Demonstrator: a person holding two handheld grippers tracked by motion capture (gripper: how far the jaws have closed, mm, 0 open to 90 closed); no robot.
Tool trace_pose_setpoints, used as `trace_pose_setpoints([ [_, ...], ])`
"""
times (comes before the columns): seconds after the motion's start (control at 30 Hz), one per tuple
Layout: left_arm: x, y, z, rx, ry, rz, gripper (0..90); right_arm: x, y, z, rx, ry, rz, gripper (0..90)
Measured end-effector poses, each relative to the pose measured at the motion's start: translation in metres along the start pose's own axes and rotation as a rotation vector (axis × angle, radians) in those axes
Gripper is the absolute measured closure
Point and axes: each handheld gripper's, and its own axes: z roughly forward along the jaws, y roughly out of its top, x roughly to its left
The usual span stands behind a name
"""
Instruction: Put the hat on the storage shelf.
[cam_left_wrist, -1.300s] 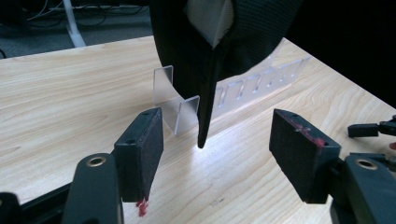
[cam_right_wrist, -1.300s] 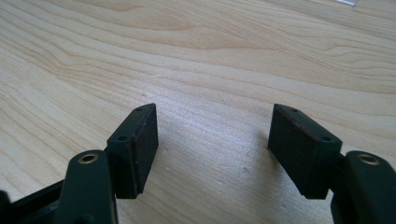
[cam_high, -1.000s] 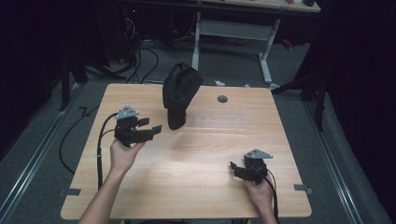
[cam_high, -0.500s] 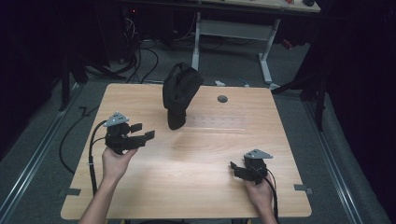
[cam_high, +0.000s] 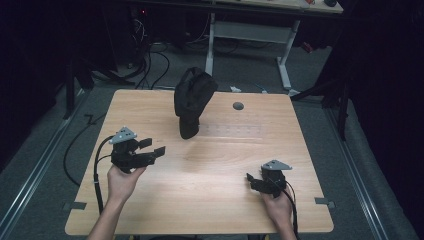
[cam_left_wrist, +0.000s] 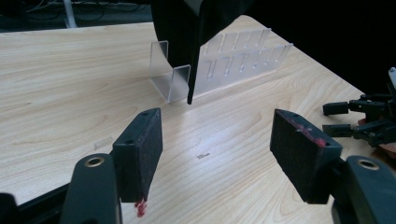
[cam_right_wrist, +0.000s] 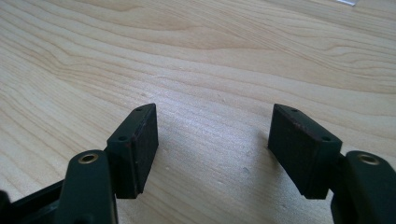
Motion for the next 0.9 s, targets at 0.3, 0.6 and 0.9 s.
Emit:
trace_pose_setpoints([
  [0.3,-0.009,-0.011,-0.004,0.004,-0.014,0.008,34.3,0.0,0.0,0.0,0.0,0.0,0.001,33.3],
  [0.6,-0.011,-0.02,-0.006,0.001,-0.03,-0.004,34.3,0.0,0.0,0.0,0.0,-0.001,-0.001,33.2],
  [0.9,-0.014,-0.03,-0.003,0.004,-0.053,-0.015,35.9,0.0,0.0,0.0,0.0,-0.001,-0.002,33.2],
])
